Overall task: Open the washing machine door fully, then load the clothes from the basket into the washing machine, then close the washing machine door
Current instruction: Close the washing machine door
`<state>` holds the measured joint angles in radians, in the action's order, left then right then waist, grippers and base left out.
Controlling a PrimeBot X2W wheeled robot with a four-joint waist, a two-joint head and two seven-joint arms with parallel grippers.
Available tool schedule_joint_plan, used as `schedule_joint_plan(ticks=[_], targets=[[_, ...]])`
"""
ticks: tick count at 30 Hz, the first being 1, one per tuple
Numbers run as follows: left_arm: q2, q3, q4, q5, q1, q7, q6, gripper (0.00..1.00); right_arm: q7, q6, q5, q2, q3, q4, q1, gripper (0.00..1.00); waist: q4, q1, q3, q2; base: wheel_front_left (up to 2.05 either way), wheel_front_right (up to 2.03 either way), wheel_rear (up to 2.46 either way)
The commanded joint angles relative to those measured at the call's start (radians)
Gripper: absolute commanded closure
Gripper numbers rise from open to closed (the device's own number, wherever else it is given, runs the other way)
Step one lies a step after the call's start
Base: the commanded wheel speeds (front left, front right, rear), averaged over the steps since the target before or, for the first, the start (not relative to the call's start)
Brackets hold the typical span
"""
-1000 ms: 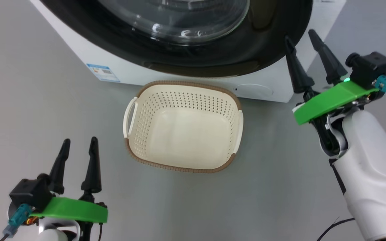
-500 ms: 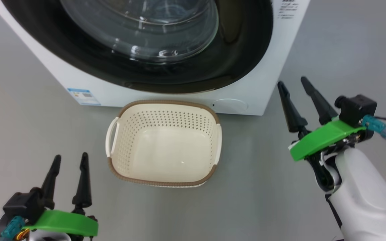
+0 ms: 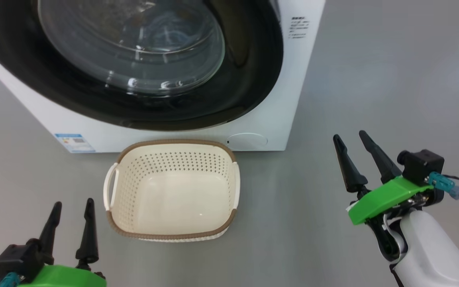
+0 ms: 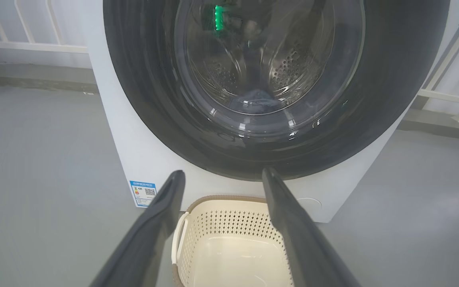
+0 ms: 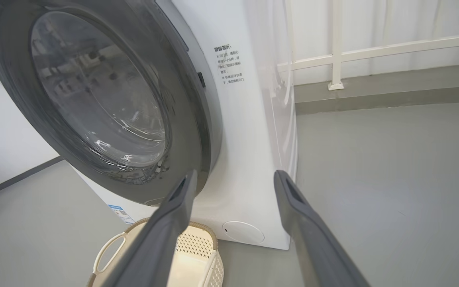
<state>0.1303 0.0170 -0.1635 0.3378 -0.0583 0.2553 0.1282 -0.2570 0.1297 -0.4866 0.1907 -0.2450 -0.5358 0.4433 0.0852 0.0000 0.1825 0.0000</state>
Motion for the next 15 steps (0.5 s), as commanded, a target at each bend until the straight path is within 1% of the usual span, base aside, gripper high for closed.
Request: schedule_joint_plan(ticks=[1, 15], targets=[[0.027, -0.041, 0.017, -0.01, -0.002, 0.006, 0.003, 0.0, -0.005, 0.001, -0.002, -0.006, -0.015, 0.027, -0.021, 0.0, -0.022, 0.0, -0.02, 0.0, 0.0, 0.0, 0.0], [0.036, -0.071, 0.001, -0.029, 0.037, 0.006, 0.003, 0.0, -0.005, 0.001, 0.003, -0.006, -0.006, 0.047, -0.126, 0.0, -0.089, 0.0, -0.079, 0.0, 0.0, 0.0, 0.0]])
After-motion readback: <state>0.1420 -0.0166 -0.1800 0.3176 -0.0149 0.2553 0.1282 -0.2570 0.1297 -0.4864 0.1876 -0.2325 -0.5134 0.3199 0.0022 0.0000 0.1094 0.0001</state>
